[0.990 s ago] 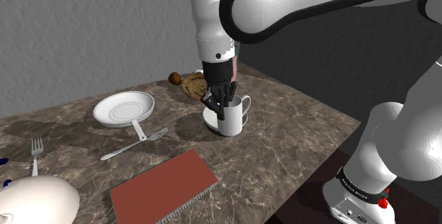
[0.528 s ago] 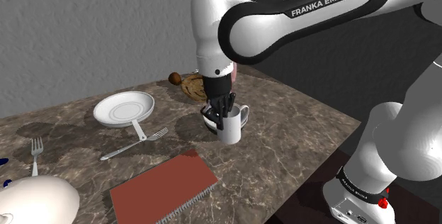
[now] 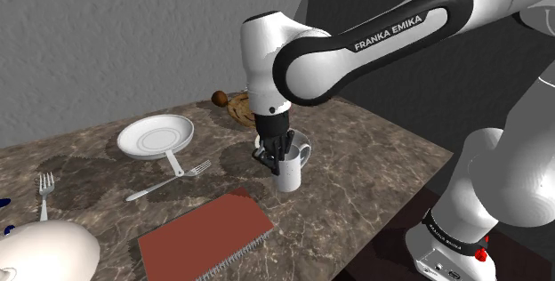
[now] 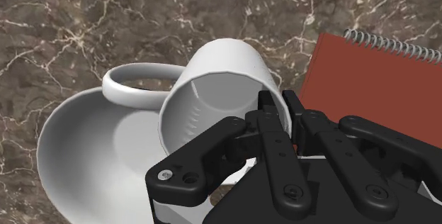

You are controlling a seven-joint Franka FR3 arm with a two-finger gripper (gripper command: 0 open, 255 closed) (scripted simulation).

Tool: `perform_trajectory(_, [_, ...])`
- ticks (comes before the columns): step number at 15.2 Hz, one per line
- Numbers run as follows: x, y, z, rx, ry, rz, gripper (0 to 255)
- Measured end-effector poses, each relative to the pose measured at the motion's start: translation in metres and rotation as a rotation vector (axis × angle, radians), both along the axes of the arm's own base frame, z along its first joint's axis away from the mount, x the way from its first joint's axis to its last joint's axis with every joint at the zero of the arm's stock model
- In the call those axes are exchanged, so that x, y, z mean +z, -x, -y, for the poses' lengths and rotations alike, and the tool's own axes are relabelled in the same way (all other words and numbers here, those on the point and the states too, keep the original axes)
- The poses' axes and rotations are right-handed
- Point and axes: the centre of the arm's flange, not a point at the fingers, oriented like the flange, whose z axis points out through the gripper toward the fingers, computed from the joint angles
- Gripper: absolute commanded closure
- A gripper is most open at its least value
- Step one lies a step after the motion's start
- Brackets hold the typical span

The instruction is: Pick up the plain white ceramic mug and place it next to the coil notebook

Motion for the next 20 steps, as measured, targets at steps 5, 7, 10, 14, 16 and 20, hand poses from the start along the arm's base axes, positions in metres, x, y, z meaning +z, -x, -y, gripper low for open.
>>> perform_trajectory(5, [-0.027, -0.002, -0.001, 0.000, 0.000, 0.000, 255])
perform_trajectory(7, [-0.037, 0.000, 0.000, 0.000, 0.000, 0.000, 255])
perform_trajectory(10, [-0.048, 0.000, -0.001, 0.000, 0.000, 0.000, 255])
perform_trajectory(14, [-0.050, 0.000, 0.000, 0.000, 0.000, 0.000, 255])
perform_trajectory(16, [-0.050, 0.000, 0.000, 0.000, 0.000, 0.000, 0])
perform_trajectory(20, [-0.050, 0.000, 0.000, 0.000, 0.000, 0.000, 0])
